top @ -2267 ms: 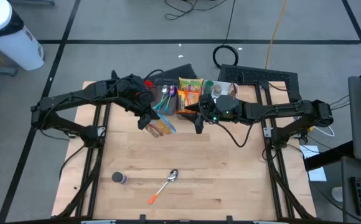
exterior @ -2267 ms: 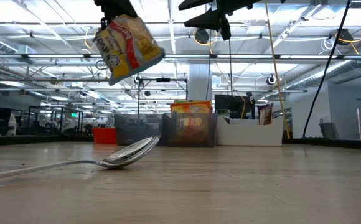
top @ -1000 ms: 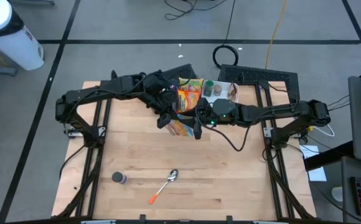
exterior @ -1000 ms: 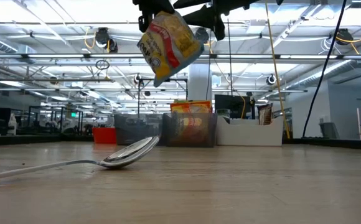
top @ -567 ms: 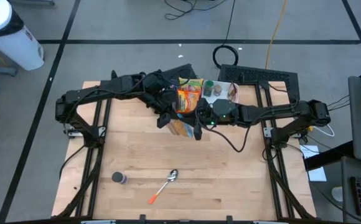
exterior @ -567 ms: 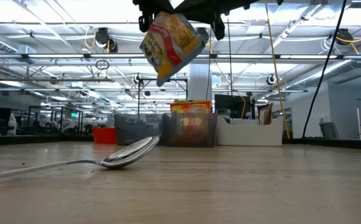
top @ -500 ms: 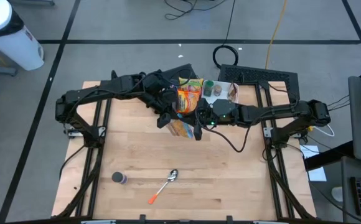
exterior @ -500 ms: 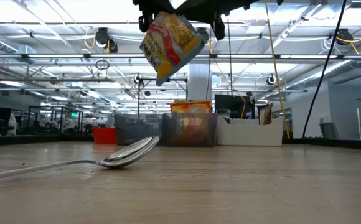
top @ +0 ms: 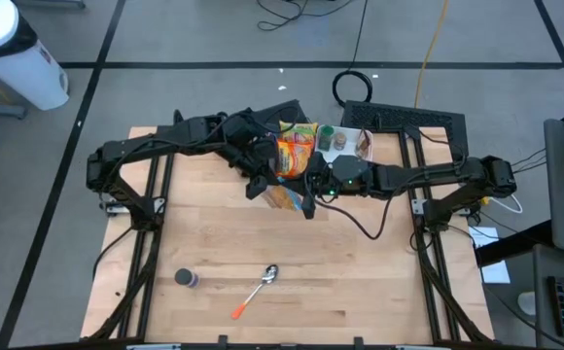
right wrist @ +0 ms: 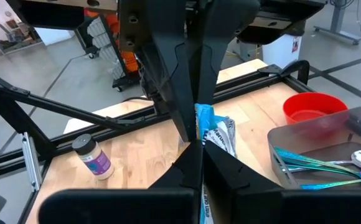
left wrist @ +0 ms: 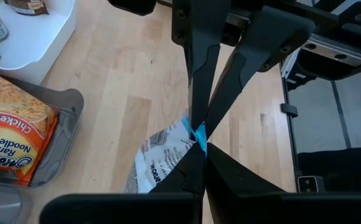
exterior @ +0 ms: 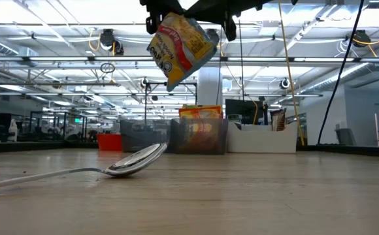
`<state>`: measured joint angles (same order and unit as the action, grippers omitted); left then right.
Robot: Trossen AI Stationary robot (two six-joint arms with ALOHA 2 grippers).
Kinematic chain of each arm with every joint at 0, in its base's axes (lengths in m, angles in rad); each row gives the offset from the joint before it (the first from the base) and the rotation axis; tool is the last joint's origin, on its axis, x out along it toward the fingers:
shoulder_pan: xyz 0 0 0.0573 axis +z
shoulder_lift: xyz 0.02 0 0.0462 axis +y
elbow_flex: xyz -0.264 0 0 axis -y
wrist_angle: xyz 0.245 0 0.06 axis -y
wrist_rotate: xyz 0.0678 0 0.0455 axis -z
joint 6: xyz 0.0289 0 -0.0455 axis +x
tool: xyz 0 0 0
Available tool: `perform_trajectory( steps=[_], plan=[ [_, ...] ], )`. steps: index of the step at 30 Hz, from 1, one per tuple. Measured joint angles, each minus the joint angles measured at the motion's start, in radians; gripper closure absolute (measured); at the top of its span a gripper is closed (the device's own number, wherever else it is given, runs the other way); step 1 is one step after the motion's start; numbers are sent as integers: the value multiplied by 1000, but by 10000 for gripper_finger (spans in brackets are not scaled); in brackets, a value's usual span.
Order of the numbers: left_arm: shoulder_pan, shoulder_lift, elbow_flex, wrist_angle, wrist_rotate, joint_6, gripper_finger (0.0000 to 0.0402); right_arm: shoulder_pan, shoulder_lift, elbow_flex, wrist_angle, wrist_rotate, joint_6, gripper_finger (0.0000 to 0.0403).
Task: Pick & Place Food Item
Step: Put the blue noodle pack into the right black bin
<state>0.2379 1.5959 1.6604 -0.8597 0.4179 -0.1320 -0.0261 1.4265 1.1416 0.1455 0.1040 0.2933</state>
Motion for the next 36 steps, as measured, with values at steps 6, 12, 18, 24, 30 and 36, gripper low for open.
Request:
perform_trajectory(
  steps=[6,12,18,24,30,36],
  plan=[
    [0,0,-1,22,5,-10,396,0,-2,0,0,0,-7,402],
    [0,-1,-1,46,11,-52,360,0,-7,-1,-3,-3,7,403],
    [8,-1,-1,50,35,-58,318,0,-8,-1,-2,-25,19,403],
    [37,-6,-1,62,86,-43,258,-1,-8,-1,-1,-31,19,403],
    [96,-58,0,59,111,-2,216,-8,-8,-1,-1,-30,25,403],
    [161,-131,0,50,61,54,204,-12,-12,-1,3,-30,33,403]
  ],
)
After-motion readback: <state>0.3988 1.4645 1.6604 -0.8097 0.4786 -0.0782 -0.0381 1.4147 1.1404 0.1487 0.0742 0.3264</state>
